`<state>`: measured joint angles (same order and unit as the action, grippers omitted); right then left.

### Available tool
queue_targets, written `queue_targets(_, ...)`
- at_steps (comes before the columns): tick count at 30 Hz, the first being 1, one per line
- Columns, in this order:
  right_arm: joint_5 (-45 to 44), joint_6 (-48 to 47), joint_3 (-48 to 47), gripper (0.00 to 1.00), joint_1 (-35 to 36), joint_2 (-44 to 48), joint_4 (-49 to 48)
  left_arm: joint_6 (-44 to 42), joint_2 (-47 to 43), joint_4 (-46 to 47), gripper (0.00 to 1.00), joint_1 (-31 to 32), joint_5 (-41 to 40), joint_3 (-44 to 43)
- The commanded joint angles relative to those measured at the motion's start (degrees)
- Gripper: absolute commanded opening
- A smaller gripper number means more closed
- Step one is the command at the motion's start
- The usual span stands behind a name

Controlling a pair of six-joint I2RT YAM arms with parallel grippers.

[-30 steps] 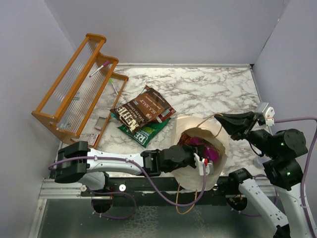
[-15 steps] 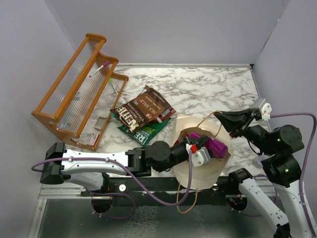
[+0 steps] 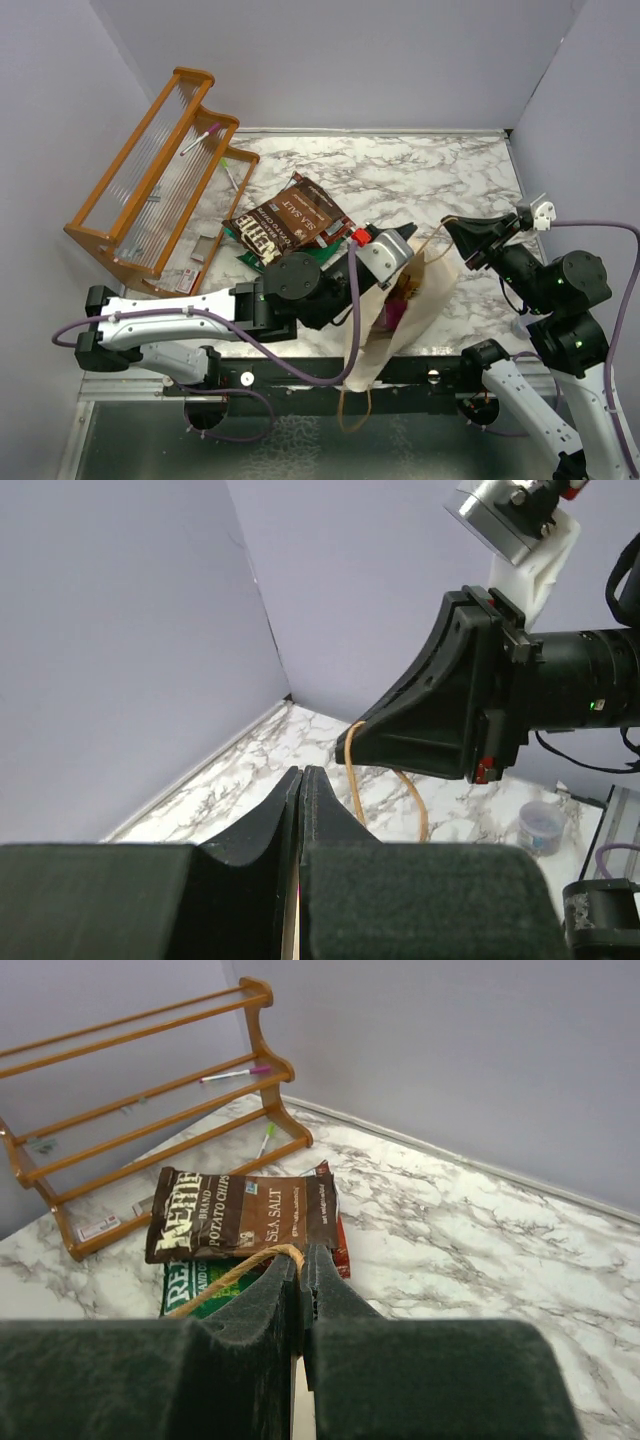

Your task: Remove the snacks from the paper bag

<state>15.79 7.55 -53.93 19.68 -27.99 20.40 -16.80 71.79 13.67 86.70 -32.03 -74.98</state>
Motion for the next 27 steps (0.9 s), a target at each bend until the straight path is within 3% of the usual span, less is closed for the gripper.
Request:
queue_targets(1, -1.73, 1.48, -1.37, 0.02, -0.07, 0.13, 0.34, 3.12, 5.90, -9.19, 0.00, 0.07, -1.76, -2.34)
queue_targets(7, 0.41, 0.41, -1.53, 0.02, 0.03, 0.70, 0.72, 2.68, 4.43, -13.21, 0.00, 0.10, 16.10, 3.60)
queue_targets(12, 1.98, 0.33, -1.17, 0.02, 0.01, 0.83, 0.04, 8.18, -0.37, -12.45, 0.36, 0.21, 26.02, 10.05)
queue_targets(15, 2.31, 0.25, -0.67, 0.02, 0.01, 0.62, -0.48, 12.44, -0.87, -12.96, 0.46, 0.29, 28.99, 12.02)
queue_targets(20, 2.40, 0.10, -0.70, 0.02, 0.00, 0.14, -0.65, 13.30, 1.86, -6.72, 0.55, 5.30, 23.33, 16.24)
queue_targets(27, 2.90, -0.01, -0.91, 0.02, 0.01, -0.13, -0.30, 1.75, 13.84, -1.31, 0.58, 11.83, 8.36, 14.45)
